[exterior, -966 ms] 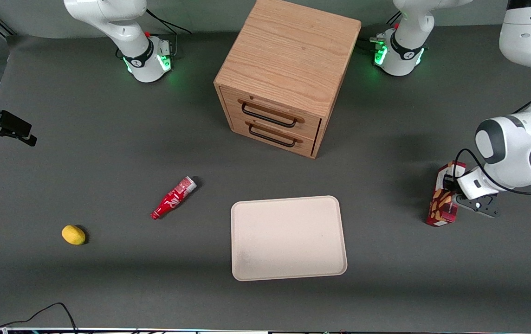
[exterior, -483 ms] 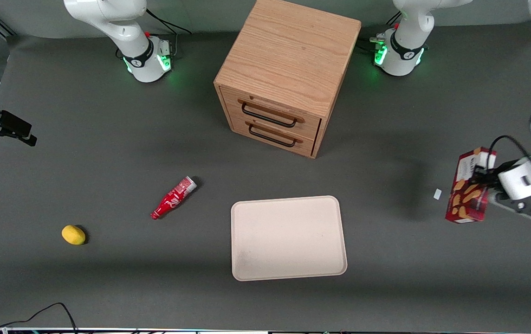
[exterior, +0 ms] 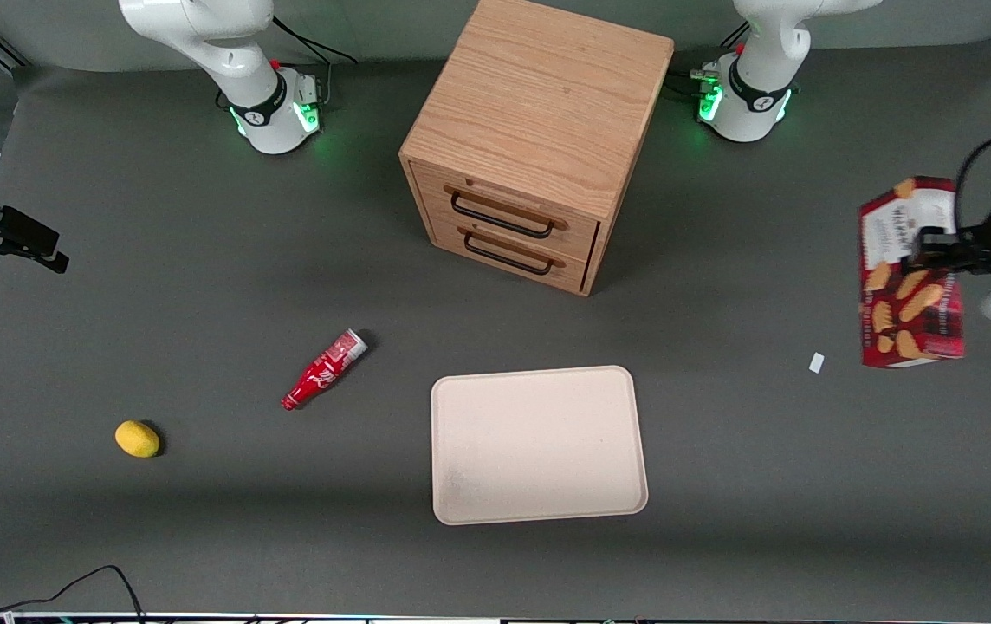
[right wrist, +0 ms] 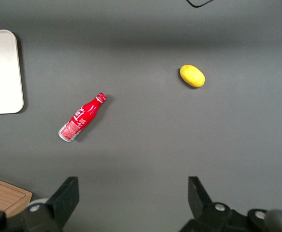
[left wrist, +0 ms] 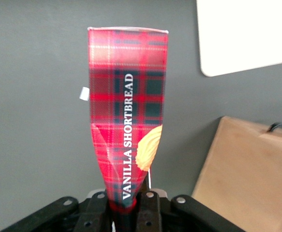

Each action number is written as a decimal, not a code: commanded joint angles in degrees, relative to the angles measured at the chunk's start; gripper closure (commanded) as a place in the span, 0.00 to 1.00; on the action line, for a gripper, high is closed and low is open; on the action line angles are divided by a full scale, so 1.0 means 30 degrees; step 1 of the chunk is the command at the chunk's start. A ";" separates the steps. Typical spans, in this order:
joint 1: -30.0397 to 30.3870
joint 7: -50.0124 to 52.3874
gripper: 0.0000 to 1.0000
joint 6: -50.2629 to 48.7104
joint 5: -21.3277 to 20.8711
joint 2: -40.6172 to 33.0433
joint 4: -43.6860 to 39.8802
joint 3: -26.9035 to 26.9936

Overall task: Place red cookie box on tray
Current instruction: 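Lift the box and carry it over the white tray, then lower the box onto the tray and open the left gripper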

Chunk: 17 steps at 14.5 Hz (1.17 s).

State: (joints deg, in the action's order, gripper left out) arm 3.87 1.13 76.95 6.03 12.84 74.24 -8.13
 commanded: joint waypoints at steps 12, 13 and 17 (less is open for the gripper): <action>-0.0906 1.3156 1.00 1.1346 -0.6046 0.8459 -0.0078 -0.8159; -0.1111 1.3361 1.00 1.2397 -0.6893 0.9072 0.0125 -0.8160; -0.1521 1.4006 1.00 1.4890 -0.9298 1.0655 0.0918 -0.8160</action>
State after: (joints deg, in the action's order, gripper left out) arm 0.35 40.65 118.68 -18.13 43.58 76.21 -32.29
